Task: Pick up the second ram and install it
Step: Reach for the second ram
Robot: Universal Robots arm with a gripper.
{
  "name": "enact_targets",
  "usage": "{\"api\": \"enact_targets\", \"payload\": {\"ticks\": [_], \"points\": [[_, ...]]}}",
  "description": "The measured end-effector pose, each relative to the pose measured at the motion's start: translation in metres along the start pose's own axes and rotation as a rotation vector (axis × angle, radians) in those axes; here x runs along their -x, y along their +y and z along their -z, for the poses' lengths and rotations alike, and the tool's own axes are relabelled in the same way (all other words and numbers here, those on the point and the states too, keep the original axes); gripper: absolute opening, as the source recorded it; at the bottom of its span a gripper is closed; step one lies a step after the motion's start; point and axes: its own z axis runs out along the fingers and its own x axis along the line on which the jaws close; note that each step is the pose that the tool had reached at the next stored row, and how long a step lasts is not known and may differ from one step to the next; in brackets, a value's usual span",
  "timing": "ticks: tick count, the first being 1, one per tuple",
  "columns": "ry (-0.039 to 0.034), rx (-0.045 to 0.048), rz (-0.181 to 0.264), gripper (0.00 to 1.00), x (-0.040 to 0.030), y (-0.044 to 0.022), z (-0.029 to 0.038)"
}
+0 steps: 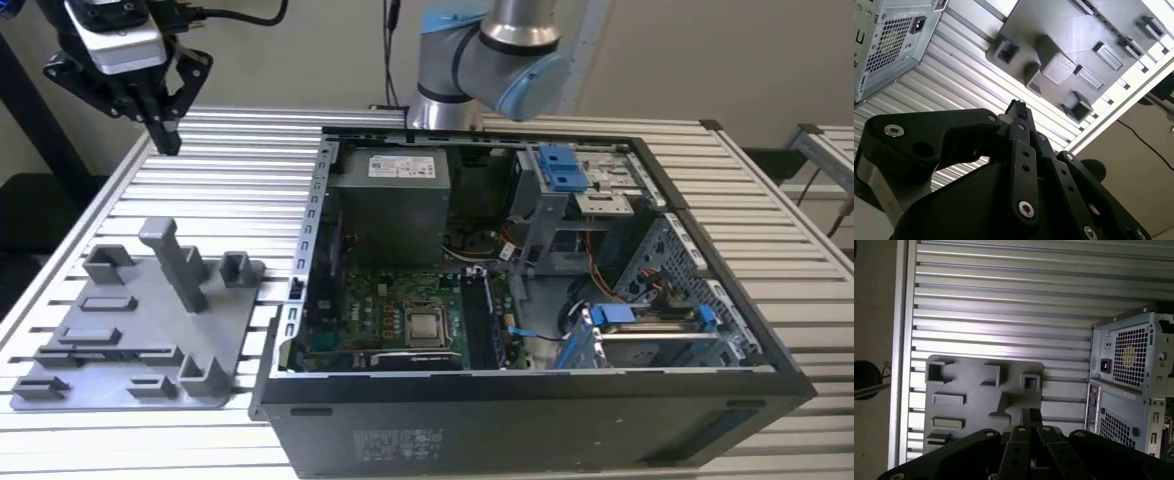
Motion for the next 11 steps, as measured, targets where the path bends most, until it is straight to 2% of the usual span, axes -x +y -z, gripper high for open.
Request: {"api": "enact_targets", "payload": {"ticks": [11], "points": [[0.0001, 0.0, 0.001, 0.11, -0.0326, 0.0016, -0.0004]]}}
